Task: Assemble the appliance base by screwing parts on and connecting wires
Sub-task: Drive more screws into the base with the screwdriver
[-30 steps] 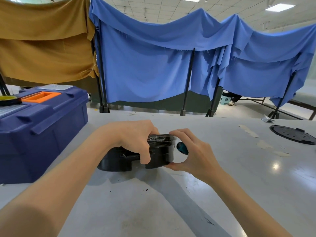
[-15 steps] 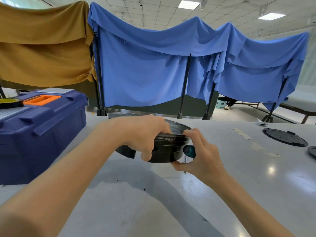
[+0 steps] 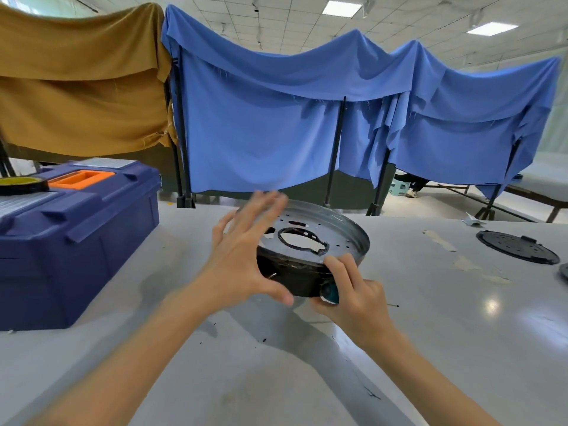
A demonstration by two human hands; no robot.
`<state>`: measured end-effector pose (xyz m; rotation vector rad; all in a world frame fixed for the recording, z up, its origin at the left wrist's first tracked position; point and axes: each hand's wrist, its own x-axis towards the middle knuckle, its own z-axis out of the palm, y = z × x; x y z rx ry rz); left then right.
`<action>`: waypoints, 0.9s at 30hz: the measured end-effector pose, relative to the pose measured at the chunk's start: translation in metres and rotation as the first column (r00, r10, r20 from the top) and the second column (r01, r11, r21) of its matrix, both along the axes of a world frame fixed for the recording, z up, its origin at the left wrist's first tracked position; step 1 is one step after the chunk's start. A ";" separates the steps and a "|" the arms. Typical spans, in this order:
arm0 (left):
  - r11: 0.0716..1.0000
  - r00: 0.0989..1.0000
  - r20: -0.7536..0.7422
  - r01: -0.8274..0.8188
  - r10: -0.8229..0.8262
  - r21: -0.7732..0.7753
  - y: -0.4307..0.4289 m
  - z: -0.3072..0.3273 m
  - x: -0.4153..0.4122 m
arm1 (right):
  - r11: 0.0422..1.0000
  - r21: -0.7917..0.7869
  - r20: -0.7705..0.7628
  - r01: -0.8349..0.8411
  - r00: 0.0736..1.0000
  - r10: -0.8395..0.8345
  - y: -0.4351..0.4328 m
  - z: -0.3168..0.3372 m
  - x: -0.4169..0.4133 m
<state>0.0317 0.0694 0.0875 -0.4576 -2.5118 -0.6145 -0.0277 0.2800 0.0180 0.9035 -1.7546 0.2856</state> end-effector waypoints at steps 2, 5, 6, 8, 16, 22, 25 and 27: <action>0.861 0.993 0.047 -0.120 0.111 0.494 0.010 -0.014 0.009 | 1.000 -0.006 -0.024 0.018 1.000 -0.018 -0.001 -0.007 -0.002; 0.275 0.906 0.422 -0.410 0.018 0.869 0.030 -0.031 0.015 | 0.998 -0.041 -0.043 0.038 0.998 -0.040 -0.008 -0.013 -0.004; 0.111 0.871 0.471 -0.459 -0.142 0.882 0.036 -0.035 0.015 | 0.998 -0.047 -0.045 0.045 0.998 -0.047 -0.010 -0.014 -0.005; -0.047 0.823 0.425 -0.475 -0.377 0.878 0.045 -0.040 0.013 | 0.997 -0.045 -0.056 0.055 0.997 -0.058 -0.016 -0.015 -0.006; -0.095 0.835 0.406 -0.469 -0.372 0.878 0.060 -0.046 -0.001 | 0.988 -0.100 -0.110 0.113 0.986 -0.124 -0.032 -0.026 -0.005; -0.098 0.815 0.426 -0.498 -0.391 0.862 0.051 -0.054 -0.006 | 0.990 -0.060 -0.099 0.125 0.986 -0.131 -0.035 -0.035 -0.004; -0.073 0.813 0.405 -0.475 -0.419 0.877 0.043 -0.060 -0.006 | 0.994 -0.054 -0.097 0.100 0.990 -0.105 -0.035 -0.039 -0.005; -0.074 0.812 0.401 -0.473 -0.424 0.878 0.041 -0.064 -0.007 | 0.995 -0.051 -0.090 0.086 0.992 -0.090 -0.035 -0.040 -0.007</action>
